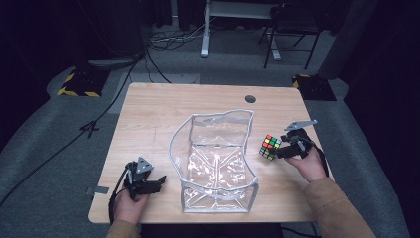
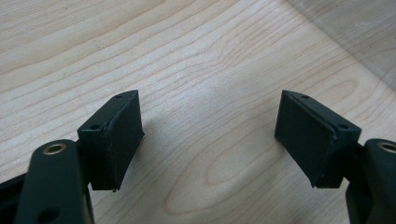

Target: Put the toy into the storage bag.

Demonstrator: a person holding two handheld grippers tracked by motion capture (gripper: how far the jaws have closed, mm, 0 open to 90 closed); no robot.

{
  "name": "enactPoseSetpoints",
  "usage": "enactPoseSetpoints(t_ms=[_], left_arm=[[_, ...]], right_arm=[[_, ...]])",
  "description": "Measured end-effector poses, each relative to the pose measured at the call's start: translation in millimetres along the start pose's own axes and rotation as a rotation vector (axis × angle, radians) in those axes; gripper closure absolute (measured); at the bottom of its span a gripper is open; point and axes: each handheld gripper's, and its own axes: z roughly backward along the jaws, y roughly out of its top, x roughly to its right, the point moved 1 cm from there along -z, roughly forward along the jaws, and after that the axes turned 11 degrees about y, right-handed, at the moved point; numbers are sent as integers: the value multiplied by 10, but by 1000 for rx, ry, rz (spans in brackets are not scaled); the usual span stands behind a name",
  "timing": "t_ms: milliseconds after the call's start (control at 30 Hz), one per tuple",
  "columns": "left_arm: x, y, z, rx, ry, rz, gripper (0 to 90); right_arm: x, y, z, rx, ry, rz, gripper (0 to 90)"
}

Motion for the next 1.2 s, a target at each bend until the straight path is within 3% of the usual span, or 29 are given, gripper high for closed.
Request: enactPoseSetpoints(t_ms=[167,267,300,533,667,767,1000,1067,1200], left_arm=[[0,0,0,0,0,0,236],[0,0,0,0,0,0,236],[0,0,0,0,0,0,236],[0,0,0,0,0,0,235],[8,7,-6,-2,8,6,229],[12,9,-8,-2,10,10,226],[12,8,-8,-2,9,9,226],[12,8,-7,-2,10,10,226],[12,9,-8,-2,10,9,227]], right_arm=[[39,10,-161,-58,-18,-19,174],[12,5,-220,-92,-47,-12,254],[-33,5,-200,-107,-52,-16,337],[-140,-62,-128,-115,-44,-39,338],[-171,-21,-115,-106,-61,-34,212],[-174,70,-141,-101,-57,-30,207],[-87,150,-331,-156,-55,-48,258],[-54,145,-361,-174,-39,-70,332],[-77,150,-355,-179,-57,-71,340]])
